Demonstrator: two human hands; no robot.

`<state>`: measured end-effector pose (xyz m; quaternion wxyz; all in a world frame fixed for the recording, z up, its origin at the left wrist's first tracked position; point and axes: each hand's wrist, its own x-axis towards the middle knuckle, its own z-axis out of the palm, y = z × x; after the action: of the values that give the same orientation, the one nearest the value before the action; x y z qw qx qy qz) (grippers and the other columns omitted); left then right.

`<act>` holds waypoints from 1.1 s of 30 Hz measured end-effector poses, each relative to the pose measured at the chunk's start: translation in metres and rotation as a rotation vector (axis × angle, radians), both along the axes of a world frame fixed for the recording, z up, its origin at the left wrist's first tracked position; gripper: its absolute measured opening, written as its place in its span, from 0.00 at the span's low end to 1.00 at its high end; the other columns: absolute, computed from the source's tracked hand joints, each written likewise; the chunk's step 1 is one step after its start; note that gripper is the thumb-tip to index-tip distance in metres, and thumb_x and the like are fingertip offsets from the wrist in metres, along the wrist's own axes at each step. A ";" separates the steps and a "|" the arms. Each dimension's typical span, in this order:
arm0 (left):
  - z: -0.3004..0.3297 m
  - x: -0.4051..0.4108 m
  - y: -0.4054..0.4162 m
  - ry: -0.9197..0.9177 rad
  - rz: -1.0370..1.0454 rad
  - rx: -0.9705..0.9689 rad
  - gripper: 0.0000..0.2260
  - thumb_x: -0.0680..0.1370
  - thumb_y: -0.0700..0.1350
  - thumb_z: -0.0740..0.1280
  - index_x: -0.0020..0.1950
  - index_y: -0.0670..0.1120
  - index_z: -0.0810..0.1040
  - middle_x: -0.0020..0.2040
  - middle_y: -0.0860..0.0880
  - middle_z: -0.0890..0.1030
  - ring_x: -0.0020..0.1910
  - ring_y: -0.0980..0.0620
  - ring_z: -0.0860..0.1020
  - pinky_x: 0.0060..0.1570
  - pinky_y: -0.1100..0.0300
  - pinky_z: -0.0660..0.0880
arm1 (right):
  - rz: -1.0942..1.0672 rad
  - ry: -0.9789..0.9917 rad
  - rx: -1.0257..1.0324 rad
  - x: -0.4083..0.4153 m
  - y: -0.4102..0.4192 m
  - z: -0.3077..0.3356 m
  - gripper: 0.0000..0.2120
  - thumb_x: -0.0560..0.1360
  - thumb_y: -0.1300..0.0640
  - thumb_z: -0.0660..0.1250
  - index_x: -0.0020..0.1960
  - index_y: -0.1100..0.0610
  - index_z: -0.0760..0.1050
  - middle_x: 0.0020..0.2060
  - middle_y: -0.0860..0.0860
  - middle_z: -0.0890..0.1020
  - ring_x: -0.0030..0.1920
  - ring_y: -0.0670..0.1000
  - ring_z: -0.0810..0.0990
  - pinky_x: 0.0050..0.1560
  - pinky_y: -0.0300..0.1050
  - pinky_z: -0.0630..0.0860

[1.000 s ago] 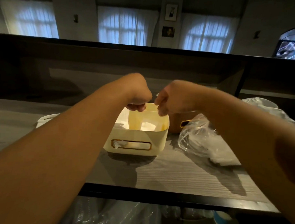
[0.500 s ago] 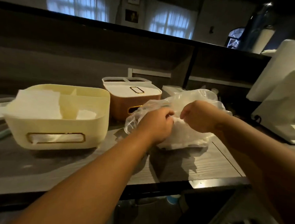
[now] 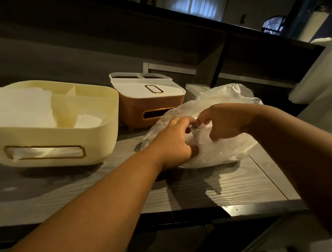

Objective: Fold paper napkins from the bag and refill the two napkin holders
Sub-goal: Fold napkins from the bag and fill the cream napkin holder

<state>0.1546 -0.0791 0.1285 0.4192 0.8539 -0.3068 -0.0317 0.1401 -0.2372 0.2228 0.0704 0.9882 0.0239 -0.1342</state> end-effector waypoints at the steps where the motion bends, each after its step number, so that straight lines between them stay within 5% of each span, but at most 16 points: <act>1: -0.001 0.001 0.000 0.031 -0.005 0.033 0.33 0.74 0.49 0.74 0.75 0.57 0.63 0.69 0.52 0.67 0.62 0.50 0.73 0.62 0.50 0.76 | 0.003 0.021 0.006 0.003 0.000 0.000 0.25 0.75 0.62 0.70 0.70 0.49 0.74 0.62 0.49 0.79 0.61 0.52 0.76 0.64 0.46 0.74; 5: -0.003 0.001 -0.001 0.050 -0.029 0.087 0.40 0.71 0.52 0.77 0.78 0.58 0.59 0.74 0.54 0.63 0.67 0.47 0.70 0.66 0.46 0.74 | -0.008 0.001 -0.045 0.017 -0.002 -0.007 0.14 0.82 0.56 0.63 0.66 0.54 0.79 0.58 0.53 0.81 0.55 0.52 0.79 0.54 0.39 0.71; 10: -0.007 0.003 0.000 0.055 -0.036 0.116 0.44 0.68 0.59 0.78 0.78 0.61 0.57 0.77 0.59 0.57 0.73 0.45 0.66 0.70 0.43 0.70 | -0.045 0.082 -0.064 0.022 0.000 -0.007 0.16 0.83 0.49 0.61 0.65 0.55 0.79 0.55 0.52 0.82 0.55 0.53 0.79 0.62 0.45 0.75; 16: -0.010 0.007 0.000 0.031 -0.043 0.158 0.46 0.67 0.60 0.78 0.79 0.62 0.55 0.77 0.60 0.55 0.75 0.45 0.63 0.73 0.43 0.66 | -0.026 0.150 -0.064 0.016 0.008 0.003 0.16 0.79 0.54 0.68 0.66 0.54 0.77 0.54 0.52 0.80 0.46 0.47 0.75 0.38 0.36 0.67; 21: -0.009 0.008 0.001 0.013 -0.057 0.180 0.50 0.66 0.62 0.78 0.80 0.61 0.52 0.78 0.60 0.53 0.77 0.46 0.60 0.73 0.44 0.65 | -0.063 0.161 -0.023 0.016 0.010 0.002 0.21 0.77 0.57 0.70 0.69 0.53 0.75 0.60 0.53 0.80 0.57 0.52 0.77 0.48 0.40 0.71; 26: -0.008 0.009 0.000 -0.020 -0.082 0.202 0.52 0.65 0.62 0.78 0.80 0.63 0.48 0.80 0.58 0.53 0.79 0.46 0.56 0.76 0.43 0.60 | -0.133 0.163 0.002 0.016 0.011 0.001 0.18 0.77 0.55 0.69 0.66 0.55 0.77 0.54 0.52 0.81 0.50 0.50 0.77 0.51 0.43 0.70; 33: -0.005 0.006 0.001 -0.025 -0.081 0.237 0.51 0.68 0.60 0.78 0.81 0.61 0.48 0.80 0.51 0.58 0.78 0.46 0.58 0.76 0.44 0.58 | -0.174 0.197 0.009 0.018 0.015 -0.003 0.19 0.76 0.59 0.68 0.67 0.55 0.76 0.59 0.55 0.80 0.59 0.55 0.78 0.56 0.46 0.73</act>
<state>0.1610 -0.0777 0.1238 0.3101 0.8847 -0.3401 -0.0740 0.1583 -0.2227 0.2196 0.0513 0.9689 -0.0544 -0.2360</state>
